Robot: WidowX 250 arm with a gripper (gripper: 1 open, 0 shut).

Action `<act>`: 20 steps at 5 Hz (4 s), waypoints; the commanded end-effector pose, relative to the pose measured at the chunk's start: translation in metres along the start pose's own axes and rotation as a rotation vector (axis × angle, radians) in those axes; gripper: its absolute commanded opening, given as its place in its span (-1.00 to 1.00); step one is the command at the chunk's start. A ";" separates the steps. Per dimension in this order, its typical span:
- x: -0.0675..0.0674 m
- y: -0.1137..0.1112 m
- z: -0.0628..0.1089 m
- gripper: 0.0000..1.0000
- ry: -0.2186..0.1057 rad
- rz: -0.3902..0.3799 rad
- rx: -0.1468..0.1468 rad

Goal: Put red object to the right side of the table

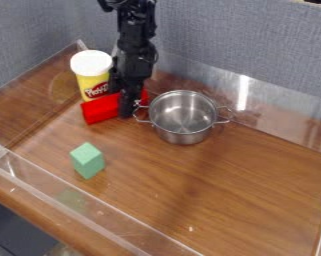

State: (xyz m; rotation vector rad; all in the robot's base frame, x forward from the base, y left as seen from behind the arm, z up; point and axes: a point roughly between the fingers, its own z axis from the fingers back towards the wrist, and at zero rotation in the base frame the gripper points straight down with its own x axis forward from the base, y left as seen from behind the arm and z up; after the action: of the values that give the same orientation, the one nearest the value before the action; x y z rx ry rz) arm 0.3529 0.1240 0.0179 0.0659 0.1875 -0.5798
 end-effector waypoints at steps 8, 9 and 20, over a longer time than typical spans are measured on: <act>-0.010 -0.008 0.066 -1.00 -0.085 -0.021 0.156; -0.012 -0.010 0.073 -1.00 -0.087 -0.013 0.169; -0.027 -0.093 0.178 -1.00 -0.209 -0.104 0.344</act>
State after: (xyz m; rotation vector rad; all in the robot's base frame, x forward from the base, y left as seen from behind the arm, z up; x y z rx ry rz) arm 0.3104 0.0418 0.1726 0.3001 -0.0371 -0.7195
